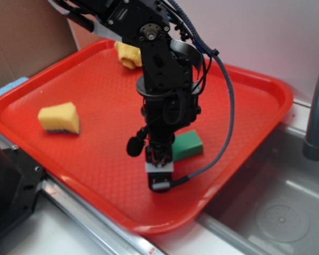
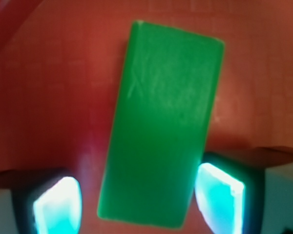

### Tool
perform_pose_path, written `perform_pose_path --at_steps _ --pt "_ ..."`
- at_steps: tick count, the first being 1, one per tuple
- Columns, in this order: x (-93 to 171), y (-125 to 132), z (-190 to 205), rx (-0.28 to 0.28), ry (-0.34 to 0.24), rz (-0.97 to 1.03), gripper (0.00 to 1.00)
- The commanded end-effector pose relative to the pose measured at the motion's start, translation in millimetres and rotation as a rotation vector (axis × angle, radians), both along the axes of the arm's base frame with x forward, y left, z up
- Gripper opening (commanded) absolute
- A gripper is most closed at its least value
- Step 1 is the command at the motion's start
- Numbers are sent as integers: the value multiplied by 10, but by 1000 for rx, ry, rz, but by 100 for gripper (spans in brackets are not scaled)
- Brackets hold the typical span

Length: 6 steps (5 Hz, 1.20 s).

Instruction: Grab the green block.

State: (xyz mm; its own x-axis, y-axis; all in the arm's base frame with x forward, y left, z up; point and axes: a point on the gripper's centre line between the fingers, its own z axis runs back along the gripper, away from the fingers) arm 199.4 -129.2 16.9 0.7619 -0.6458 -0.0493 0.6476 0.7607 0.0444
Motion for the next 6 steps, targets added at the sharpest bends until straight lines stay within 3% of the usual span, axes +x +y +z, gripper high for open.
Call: perform_pose_path --at_steps 1,2,4,6 --pt "-10 23 16 -11 -12 30 0" --pt "17 155 234 20 -6 143 0" --pt "65 753 1035 26 13 559 0" --pt "-85 1223 1642 -19 -59 849 0"
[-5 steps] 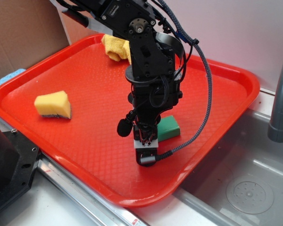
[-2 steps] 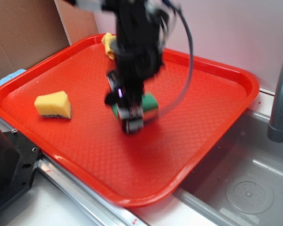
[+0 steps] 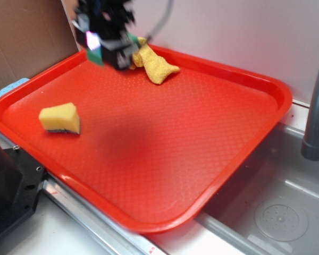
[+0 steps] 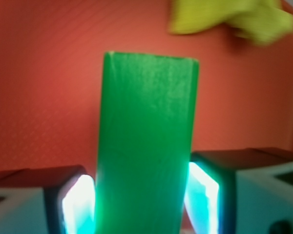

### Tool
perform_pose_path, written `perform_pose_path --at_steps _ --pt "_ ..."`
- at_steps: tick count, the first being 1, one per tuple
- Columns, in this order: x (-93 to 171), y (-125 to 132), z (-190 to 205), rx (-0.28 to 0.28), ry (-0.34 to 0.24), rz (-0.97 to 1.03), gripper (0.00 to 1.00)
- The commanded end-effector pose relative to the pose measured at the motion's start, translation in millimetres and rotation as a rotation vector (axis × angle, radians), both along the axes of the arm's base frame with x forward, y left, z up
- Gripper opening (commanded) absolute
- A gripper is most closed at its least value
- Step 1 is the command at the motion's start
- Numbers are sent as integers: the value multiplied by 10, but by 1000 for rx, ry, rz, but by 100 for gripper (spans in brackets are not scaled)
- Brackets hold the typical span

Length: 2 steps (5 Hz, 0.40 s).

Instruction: Grab the green block.

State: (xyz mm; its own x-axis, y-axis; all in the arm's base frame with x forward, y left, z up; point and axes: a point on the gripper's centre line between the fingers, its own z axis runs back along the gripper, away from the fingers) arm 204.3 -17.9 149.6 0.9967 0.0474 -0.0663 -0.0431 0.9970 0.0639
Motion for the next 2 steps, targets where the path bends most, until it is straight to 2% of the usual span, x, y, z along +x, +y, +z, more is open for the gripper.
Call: perform_pose_path --at_steps 1,2 --pt "-205 208 420 10 -118 184 0" --pt "-170 191 367 31 -93 166 0"
